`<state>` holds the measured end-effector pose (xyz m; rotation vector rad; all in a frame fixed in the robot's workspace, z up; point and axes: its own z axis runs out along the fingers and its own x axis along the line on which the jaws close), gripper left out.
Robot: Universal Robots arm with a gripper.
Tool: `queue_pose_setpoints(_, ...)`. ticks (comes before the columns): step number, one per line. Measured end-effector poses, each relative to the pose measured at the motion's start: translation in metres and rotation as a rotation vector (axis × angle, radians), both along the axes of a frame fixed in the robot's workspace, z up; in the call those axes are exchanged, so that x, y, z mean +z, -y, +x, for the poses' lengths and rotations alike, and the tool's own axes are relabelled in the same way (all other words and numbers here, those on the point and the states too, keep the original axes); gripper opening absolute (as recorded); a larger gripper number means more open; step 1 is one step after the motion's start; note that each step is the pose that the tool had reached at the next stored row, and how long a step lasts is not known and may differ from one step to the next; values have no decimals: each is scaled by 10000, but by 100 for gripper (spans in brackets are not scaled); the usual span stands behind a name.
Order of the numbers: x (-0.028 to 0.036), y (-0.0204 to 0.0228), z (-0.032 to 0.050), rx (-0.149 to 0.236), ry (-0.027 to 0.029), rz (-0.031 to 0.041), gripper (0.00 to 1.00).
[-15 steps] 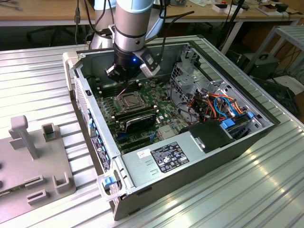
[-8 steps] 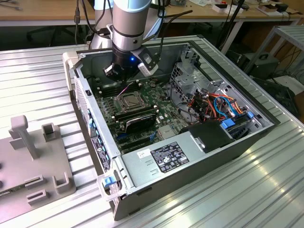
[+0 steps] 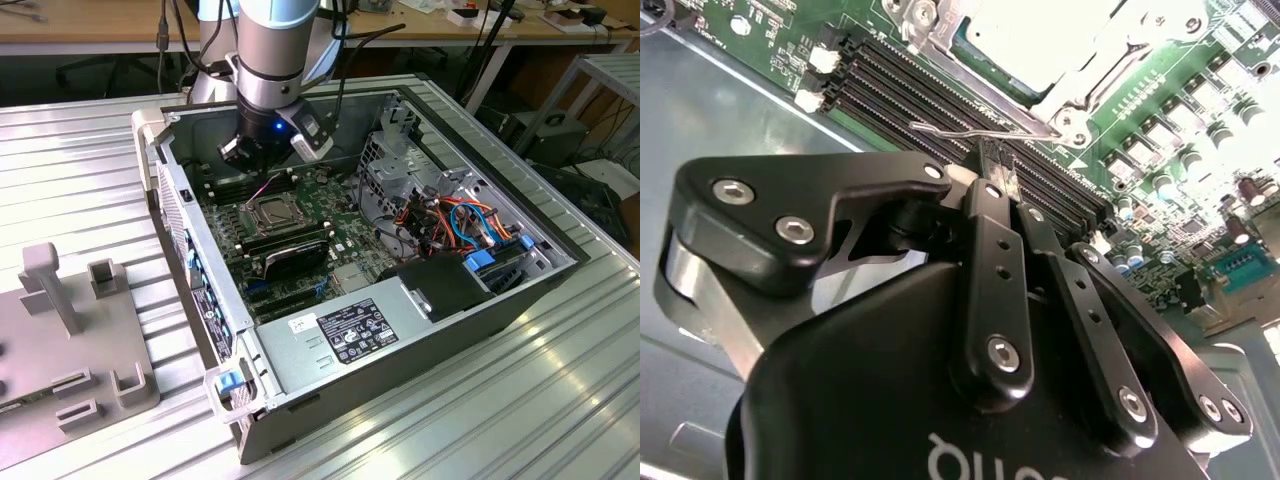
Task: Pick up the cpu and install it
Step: 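Install the first cpu locking lever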
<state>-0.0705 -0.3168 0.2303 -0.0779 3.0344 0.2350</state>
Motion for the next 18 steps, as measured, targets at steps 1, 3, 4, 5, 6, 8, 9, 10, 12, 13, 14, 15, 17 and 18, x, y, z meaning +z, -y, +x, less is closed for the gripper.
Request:
queue_pose_setpoints(1, -1, -1, 1, -2, 1, 1, 11)
queue_pose_setpoints(3, -1, -1, 2, -1, 1, 1, 11)
queue_pose_setpoints(4, -2, 0, 6, 2, 1, 1, 11)
queue_pose_setpoints(5, -4, 0, 8, -1, 0, 0, 11)
queue_pose_setpoints(6, -6, 0, 10, -1, 0, 0, 11)
queue_pose_setpoints(8, -11, 0, 12, 0, 2, 2, 11)
queue_pose_setpoints(9, -17, 0, 13, 0, 2, 3, 11)
queue_pose_setpoints(10, -22, 0, 15, 1, 1, 1, 11)
queue_pose_setpoints(12, -37, 0, 21, 1, 2, 2, 11)
queue_pose_setpoints(13, -67, 1, 42, 0, 0, 0, 11)
queue_pose_setpoints(14, -84, 3, 56, 0, 1, 0, 11)
queue_pose_setpoints(15, -91, 3, 62, 0, 1, 1, 11)
queue_pose_setpoints(17, -104, 4, 72, 0, 1, 1, 11)
queue_pose_setpoints(18, -110, 4, 78, 0, 1, 1, 11)
